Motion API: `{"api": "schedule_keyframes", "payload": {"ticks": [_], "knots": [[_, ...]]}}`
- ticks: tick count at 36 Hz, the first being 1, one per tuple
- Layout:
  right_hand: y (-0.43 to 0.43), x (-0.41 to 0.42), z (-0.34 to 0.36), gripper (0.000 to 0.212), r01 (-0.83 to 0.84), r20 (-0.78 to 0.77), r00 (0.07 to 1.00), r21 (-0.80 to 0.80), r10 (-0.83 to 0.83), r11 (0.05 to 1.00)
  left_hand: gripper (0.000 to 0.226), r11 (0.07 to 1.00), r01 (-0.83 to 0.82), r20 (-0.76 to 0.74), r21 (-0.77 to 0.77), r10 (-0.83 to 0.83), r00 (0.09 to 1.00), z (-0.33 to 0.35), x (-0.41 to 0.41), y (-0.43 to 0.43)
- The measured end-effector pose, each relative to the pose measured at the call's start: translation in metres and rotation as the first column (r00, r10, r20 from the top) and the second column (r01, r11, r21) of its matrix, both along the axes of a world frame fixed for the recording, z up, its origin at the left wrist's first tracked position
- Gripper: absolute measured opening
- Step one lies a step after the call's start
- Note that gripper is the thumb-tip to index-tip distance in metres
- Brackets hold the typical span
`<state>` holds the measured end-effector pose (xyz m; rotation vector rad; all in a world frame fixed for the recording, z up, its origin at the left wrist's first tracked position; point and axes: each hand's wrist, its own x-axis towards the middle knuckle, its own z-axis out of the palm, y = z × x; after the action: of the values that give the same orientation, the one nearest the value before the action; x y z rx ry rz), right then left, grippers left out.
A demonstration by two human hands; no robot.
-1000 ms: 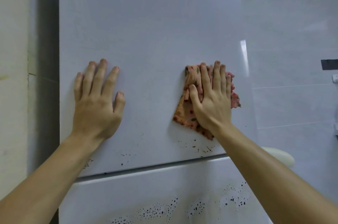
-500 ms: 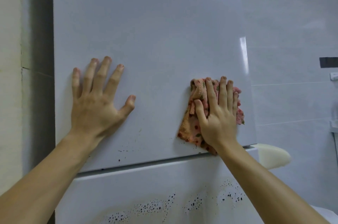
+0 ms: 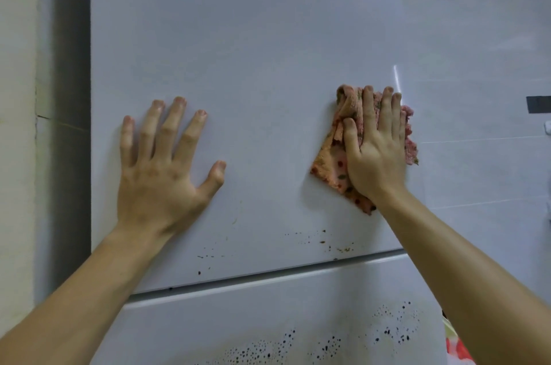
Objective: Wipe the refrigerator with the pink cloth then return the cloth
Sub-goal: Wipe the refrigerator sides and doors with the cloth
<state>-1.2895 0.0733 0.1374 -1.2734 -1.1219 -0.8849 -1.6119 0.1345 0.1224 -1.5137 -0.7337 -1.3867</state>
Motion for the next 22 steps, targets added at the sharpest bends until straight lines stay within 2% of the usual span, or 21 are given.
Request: {"api": "schedule_keyframes", "payload": {"ticks": [4, 8, 14, 17, 22], "knots": [[-0.003, 0.016, -0.035, 0.068, -0.017, 0.025, 1.0, 0.002, 0.017, 1.0, 0.074, 1.0, -0.011, 0.002, 0.002, 0.01, 1.0, -0.001, 0.0, 0.001], [-0.008, 0.025, -0.043, 0.067, 0.001, 0.036, 0.999, -0.02, -0.001, 1.0, 0.074, 1.0, -0.006, -0.001, 0.001, 0.006, 1.0, 0.0, 0.001, 0.0], [-0.009, 0.026, 0.012, 0.075, 0.004, -0.069, 0.998, -0.013, -0.005, 1.0, 0.074, 1.0, -0.024, -0.002, 0.017, 0.024, 1.0, 0.002, 0.001, 0.001], [-0.01, 0.028, 0.052, 0.069, -0.026, -0.125, 0.992, -0.003, 0.025, 1.0, 0.074, 0.999, -0.026, 0.001, 0.022, 0.026, 1.0, 0.002, 0.002, 0.001], [-0.005, 0.031, 0.047, 0.068, -0.034, -0.133, 0.99, 0.044, 0.039, 0.998, 0.074, 0.998, -0.041, 0.01, 0.047, 0.04, 0.999, 0.0, 0.002, 0.002]]}}
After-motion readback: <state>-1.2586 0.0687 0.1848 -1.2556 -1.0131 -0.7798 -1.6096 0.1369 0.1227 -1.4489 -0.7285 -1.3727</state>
